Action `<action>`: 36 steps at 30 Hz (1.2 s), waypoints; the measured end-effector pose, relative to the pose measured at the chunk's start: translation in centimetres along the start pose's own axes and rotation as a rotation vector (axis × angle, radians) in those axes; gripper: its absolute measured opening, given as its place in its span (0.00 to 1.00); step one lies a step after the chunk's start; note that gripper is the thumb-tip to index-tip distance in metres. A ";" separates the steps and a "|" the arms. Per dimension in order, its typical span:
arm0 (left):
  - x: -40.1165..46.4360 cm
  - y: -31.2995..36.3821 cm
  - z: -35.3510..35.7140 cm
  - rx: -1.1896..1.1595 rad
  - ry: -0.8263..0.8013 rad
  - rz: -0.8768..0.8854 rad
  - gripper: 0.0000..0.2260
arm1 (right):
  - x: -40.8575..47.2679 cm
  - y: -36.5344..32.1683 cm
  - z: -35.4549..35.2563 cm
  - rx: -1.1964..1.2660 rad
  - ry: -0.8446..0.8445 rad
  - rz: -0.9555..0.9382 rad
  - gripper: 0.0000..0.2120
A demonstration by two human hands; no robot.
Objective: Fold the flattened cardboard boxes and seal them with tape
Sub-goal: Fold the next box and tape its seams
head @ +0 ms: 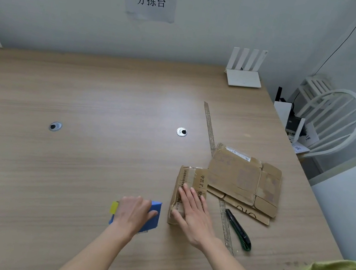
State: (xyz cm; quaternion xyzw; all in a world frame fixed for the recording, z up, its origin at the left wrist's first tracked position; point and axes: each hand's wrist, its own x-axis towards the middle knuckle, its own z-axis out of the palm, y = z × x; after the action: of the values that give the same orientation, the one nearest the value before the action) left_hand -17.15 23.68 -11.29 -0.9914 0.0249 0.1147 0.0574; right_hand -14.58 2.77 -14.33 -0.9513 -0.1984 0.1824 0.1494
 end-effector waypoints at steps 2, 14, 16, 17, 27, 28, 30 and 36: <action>-0.3 -0.8 1.7 -0.022 0.012 0.005 0.16 | 0.3 -0.7 0.4 0.036 0.073 0.035 0.33; -2.3 -2.4 11.8 -0.217 0.268 0.022 0.19 | 1.8 -3.0 4.3 -0.068 0.437 0.197 0.28; -2.7 -2.4 12.6 -0.234 0.234 0.002 0.20 | 1.8 -2.9 4.4 -0.050 0.449 0.183 0.27; -2.8 -2.4 12.8 -0.240 0.220 -0.010 0.21 | 1.8 -2.8 4.4 -0.040 0.452 0.170 0.27; -3.2 -2.3 14.2 -0.203 0.176 0.013 0.25 | -0.1 1.6 0.9 0.052 0.150 -0.072 0.36; -3.1 -2.2 14.4 -0.184 0.174 0.017 0.25 | -0.2 2.1 0.8 0.010 0.162 -0.080 0.35; -3.0 -1.8 14.6 -0.169 0.151 0.012 0.30 | -0.3 2.5 1.2 -0.075 0.168 -0.093 0.35; -1.3 -0.1 10.7 -0.260 0.388 0.049 0.31 | 0.2 1.3 1.9 -0.131 0.158 -0.103 0.34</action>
State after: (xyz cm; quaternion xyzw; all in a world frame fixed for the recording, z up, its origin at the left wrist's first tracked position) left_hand -20.79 25.13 -21.30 -0.9930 0.0446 -0.0745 -0.0796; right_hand -14.81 2.13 -16.55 -0.9590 -0.2462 0.0856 0.1114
